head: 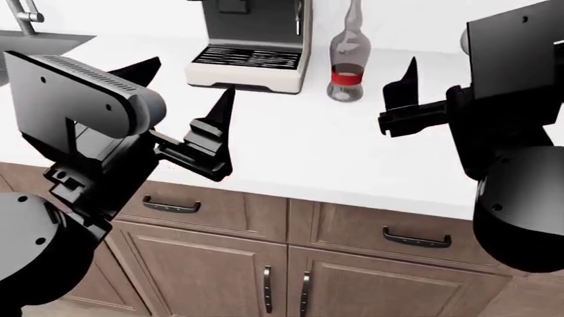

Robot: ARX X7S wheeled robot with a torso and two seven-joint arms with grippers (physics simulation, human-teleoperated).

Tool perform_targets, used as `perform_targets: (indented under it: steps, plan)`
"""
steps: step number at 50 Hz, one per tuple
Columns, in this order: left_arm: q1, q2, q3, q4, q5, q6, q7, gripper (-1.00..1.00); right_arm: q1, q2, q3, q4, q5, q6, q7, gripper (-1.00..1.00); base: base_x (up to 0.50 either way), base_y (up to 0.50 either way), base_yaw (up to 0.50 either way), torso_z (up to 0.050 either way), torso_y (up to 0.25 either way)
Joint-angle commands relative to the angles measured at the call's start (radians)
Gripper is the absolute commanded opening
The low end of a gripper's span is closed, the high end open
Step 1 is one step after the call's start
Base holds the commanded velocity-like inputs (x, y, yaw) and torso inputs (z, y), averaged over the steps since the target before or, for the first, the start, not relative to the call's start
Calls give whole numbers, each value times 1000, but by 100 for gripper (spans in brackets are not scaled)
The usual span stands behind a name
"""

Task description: Move the drinks to the dining counter.

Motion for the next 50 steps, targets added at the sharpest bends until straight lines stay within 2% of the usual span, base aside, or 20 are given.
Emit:
perform_targets:
  steps: [1,7,23,32,40,50]
  plan:
    - [0,-6,-3,7,-10,2,-6,100,-2,-3,14,16,29,-9,26,100,0,0,0,0,0]
    - [1,-8,-3,6,-11,4,-7,100,-2,3,16,12,37,-10,22,100,121,20,0,0,0]
    - [9,-8,5,2,2,15,0,100,-12,3,11,14,21,-19,12,100,506,6,0,0,1]
    - [0,-10,7,1,-5,13,-4,100,-13,5,15,12,26,-28,1,100,0,0,0,0,2]
    - [-4,-10,9,0,-8,12,-7,100,-3,1,10,11,27,-21,10,100,465,53,0,0,0]
    - [4,-16,7,3,-8,18,-7,100,-9,1,15,15,34,-30,15,100,0,0,0,0,1]
